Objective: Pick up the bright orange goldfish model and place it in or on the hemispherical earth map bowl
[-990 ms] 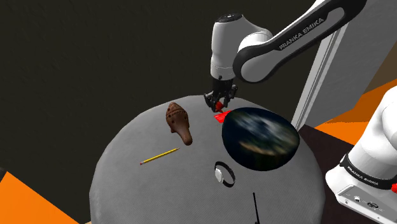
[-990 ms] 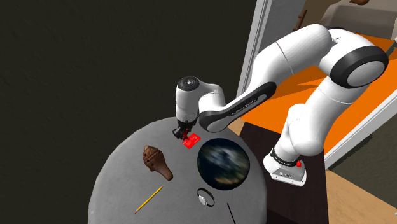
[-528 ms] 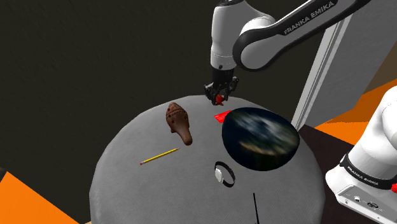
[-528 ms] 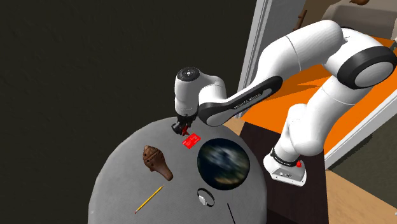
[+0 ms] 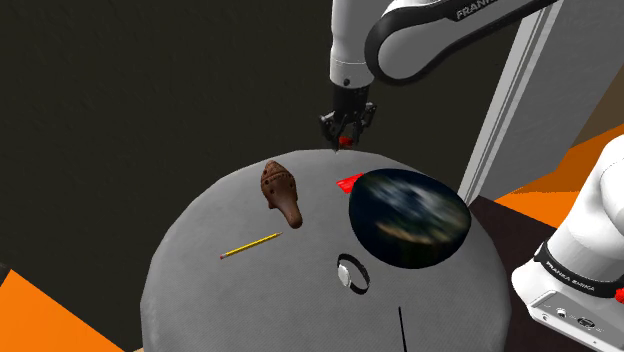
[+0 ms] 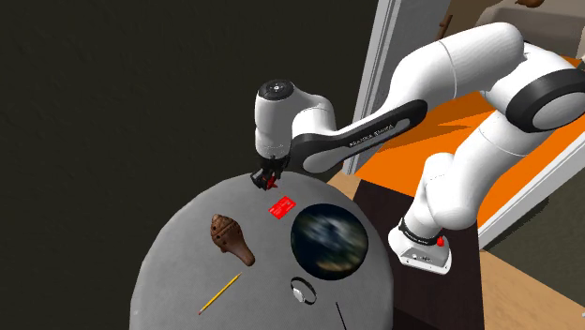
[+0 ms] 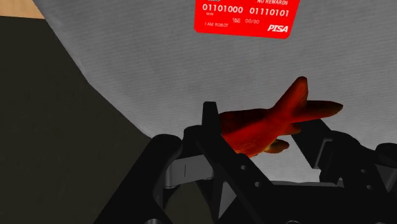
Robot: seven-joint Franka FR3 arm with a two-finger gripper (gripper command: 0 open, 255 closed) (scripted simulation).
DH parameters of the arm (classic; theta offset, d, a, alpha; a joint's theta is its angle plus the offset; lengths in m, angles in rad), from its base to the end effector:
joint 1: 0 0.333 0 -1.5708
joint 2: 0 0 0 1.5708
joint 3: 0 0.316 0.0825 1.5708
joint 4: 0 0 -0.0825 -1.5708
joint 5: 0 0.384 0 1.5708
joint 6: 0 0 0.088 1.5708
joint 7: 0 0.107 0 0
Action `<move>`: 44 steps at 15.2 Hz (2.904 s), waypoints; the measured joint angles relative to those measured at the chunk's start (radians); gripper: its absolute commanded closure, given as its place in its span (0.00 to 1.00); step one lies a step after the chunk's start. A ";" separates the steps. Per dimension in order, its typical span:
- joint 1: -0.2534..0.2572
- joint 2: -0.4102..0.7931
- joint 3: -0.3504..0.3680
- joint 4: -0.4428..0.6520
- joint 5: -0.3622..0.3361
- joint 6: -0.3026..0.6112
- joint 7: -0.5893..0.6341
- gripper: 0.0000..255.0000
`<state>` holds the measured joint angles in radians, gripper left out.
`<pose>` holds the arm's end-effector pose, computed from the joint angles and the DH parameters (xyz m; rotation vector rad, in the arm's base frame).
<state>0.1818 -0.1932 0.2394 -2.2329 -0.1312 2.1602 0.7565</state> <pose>0.4580 0.2035 0.4611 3.0318 -0.4120 0.2797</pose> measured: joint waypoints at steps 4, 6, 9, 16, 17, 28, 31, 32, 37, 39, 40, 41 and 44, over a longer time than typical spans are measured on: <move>0.001 -0.018 -0.003 0.032 0.009 -0.049 -0.012 1.00; 0.002 -0.024 -0.003 0.054 0.012 -0.076 -0.017 1.00; 0.002 -0.029 -0.004 0.089 0.016 -0.116 -0.023 1.00; 0.002 -0.045 -0.008 0.168 0.024 -0.208 -0.040 1.00; 0.002 -0.045 -0.008 0.180 0.025 -0.221 -0.042 1.00; 0.064 -0.232 0.052 0.082 0.083 -0.315 0.043 1.00; 0.095 -0.296 0.087 0.043 0.111 -0.343 0.091 1.00; 0.106 -0.320 0.098 0.027 0.122 -0.351 0.106 1.00; 0.159 -0.414 0.159 -0.017 0.175 -0.404 0.188 1.00; 0.181 -0.446 0.185 -0.027 0.198 -0.427 0.223 1.00; 0.186 -0.454 0.190 -0.038 0.203 -0.424 0.230 1.00; 0.190 -0.460 0.195 -0.051 0.208 -0.418 0.236 1.00; 0.196 -0.466 0.206 -0.090 0.216 -0.385 0.246 1.00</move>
<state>0.3778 -0.6592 0.4454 -2.3229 0.0845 1.7750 1.0025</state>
